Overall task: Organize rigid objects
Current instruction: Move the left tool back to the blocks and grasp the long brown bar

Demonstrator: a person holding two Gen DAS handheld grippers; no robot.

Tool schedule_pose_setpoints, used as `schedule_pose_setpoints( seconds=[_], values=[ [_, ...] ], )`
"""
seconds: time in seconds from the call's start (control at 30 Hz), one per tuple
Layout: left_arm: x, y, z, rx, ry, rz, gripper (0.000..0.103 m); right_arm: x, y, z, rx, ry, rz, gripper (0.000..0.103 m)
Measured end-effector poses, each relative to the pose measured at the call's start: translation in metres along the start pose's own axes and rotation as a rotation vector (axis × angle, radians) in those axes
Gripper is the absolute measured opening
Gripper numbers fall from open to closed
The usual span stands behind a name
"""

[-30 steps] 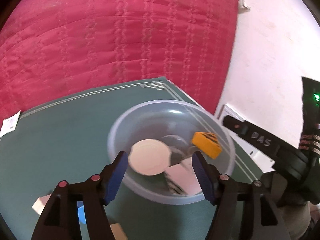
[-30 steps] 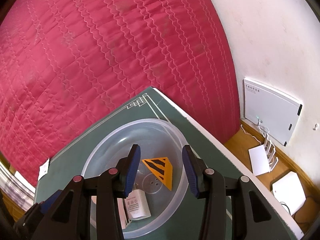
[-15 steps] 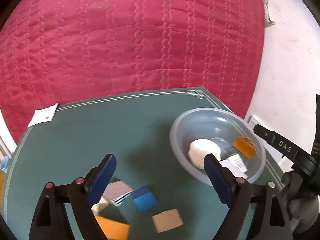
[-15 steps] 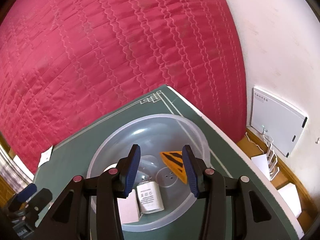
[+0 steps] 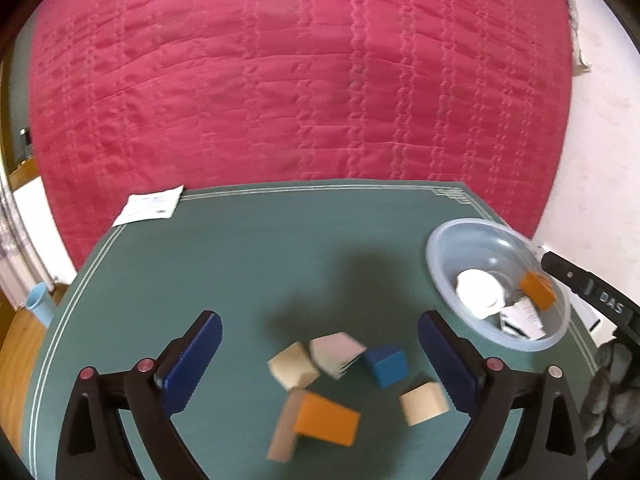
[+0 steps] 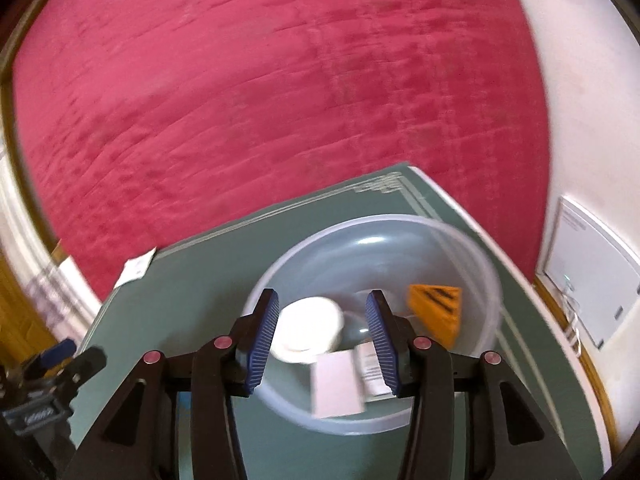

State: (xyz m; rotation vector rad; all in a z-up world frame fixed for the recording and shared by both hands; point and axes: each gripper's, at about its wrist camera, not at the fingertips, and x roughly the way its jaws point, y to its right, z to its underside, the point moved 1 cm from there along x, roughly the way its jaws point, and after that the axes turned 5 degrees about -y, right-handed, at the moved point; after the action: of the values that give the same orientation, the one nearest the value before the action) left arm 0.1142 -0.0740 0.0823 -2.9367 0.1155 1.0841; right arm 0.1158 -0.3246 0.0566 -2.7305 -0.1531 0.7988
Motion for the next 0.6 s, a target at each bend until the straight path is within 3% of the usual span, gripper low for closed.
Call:
schedule_pose_setpoints(
  seconds=[0.23,0.6],
  values=[
    [-0.002,-0.021,0.016,-0.025,-0.016,-0.036,0.101,-0.001,-0.036,0.016,-0.119,-0.051,-0.118,0.048],
    [0.002,-0.046,0.057,-0.044,-0.091,-0.070,0.101,0.008,-0.058,0.031,-0.176,-0.118,-0.193,0.048]
  ],
)
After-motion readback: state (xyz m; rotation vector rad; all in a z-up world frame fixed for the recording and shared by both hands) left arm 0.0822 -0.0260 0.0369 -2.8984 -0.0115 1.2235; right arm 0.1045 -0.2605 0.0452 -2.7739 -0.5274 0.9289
